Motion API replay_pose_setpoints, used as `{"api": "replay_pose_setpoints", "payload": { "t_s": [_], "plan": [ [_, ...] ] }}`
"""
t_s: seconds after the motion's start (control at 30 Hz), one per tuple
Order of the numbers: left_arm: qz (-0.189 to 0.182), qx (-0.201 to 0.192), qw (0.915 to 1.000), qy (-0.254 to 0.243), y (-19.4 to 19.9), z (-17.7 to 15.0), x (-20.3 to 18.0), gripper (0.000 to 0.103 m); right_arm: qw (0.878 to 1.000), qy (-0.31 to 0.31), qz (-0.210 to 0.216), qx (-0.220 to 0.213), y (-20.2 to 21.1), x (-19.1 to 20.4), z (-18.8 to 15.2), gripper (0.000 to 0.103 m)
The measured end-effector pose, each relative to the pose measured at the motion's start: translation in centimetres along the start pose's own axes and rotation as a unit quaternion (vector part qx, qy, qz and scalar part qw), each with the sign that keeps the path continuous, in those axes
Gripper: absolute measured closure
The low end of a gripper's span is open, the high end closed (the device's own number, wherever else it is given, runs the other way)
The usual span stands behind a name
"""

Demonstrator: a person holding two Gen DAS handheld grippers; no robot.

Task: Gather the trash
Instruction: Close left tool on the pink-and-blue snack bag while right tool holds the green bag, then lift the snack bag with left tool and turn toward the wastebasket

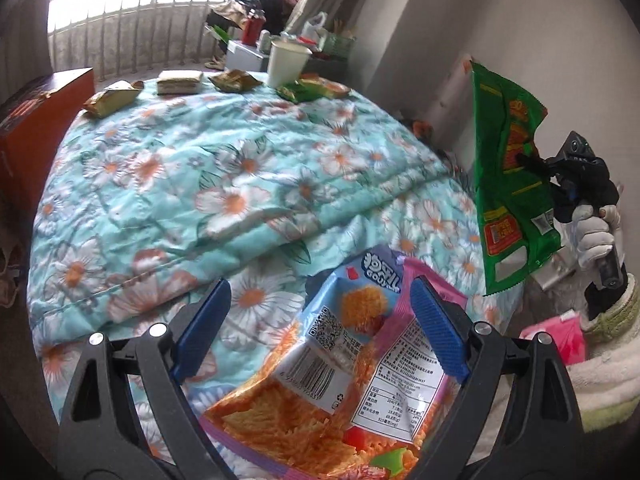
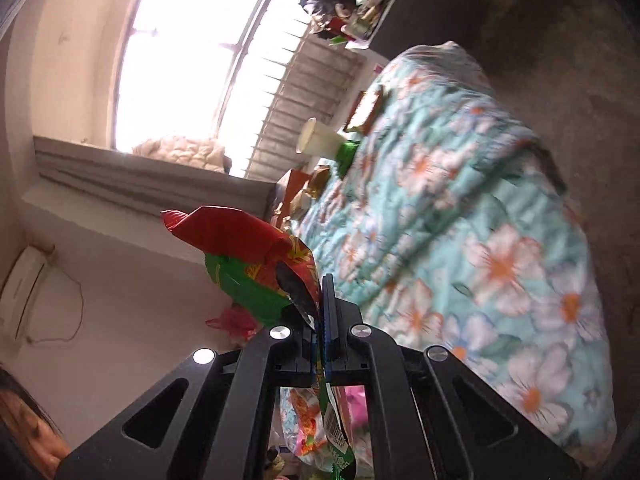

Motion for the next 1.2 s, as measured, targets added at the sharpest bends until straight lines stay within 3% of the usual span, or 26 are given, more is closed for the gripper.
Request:
{"api": "replay_pose_setpoints", "payload": {
  "t_s": [0.13, 0.3, 0.43, 0.67, 0.8, 0.9, 1.0, 1.07, 1.1, 1.2],
  "plan": [
    [0.003, 0.103, 0.994, -0.037, -3.9, -0.6, -0.7, 0.036, 0.998, -0.062, 0.008, -0.013, 1.0, -4.6, -2.6, 0.1],
    [0.02, 0.169, 0.9842, -0.048, -6.1, -1.2, -0.3, 0.055, 0.995, -0.092, 0.019, -0.027, 0.5, -6.4, -4.3, 0.1],
    [0.025, 0.175, 0.9836, -0.035, -5.8, -1.5, -0.2, 0.081, 0.996, -0.088, 0.012, -0.03, 0.8, -6.9, -4.4, 0.1],
    [0.029, 0.125, 0.9917, 0.001, -4.0, -2.0, -1.2, 0.097, 0.996, -0.086, 0.022, -0.033, 1.2, -6.8, -4.4, 0.1],
    [0.025, 0.042, 0.9966, 0.066, -2.0, -0.7, -0.6, 0.099, 0.995, -0.09, 0.034, -0.04, 1.4, -6.7, -4.5, 0.1],
    [0.048, -0.031, 0.99, 0.129, -1.0, 0.2, 1.3, 0.099, 0.994, -0.094, 0.039, -0.041, 1.5, -6.9, -4.7, 0.1],
    [0.051, -0.027, 0.9809, 0.185, -1.7, -0.4, 3.1, 0.09, 0.994, -0.098, 0.039, -0.038, 1.5, -7.3, -5.1, 0.1],
    [0.045, -0.016, 0.9773, 0.206, -2.1, -1.0, 3.5, 0.068, 0.993, -0.099, 0.04, -0.038, 1.6, -7.4, -5.2, 0.1],
    [0.043, -0.012, 0.9763, 0.212, -2.1, -1.2, 3.5, 0.063, 0.994, -0.098, 0.04, -0.04, 1.7, -7.4, -5.2, 0.1],
    [0.019, -0.01, 0.9721, 0.234, -1.9, -1.7, 3.8, 0.057, 0.993, -0.099, 0.04, -0.04, 1.7, -7.6, -5.2, 0.1]
  ]
}}
Point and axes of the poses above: each gripper's, at about its wrist camera, not at the fingertips, and y roughly against the way its jaws point, x to its left, z to its top, the point moved 3 cm from there along -y, roughly the way its jaws point, and after that the axes turned 15 degrees about -z, right-handed, at the moved point
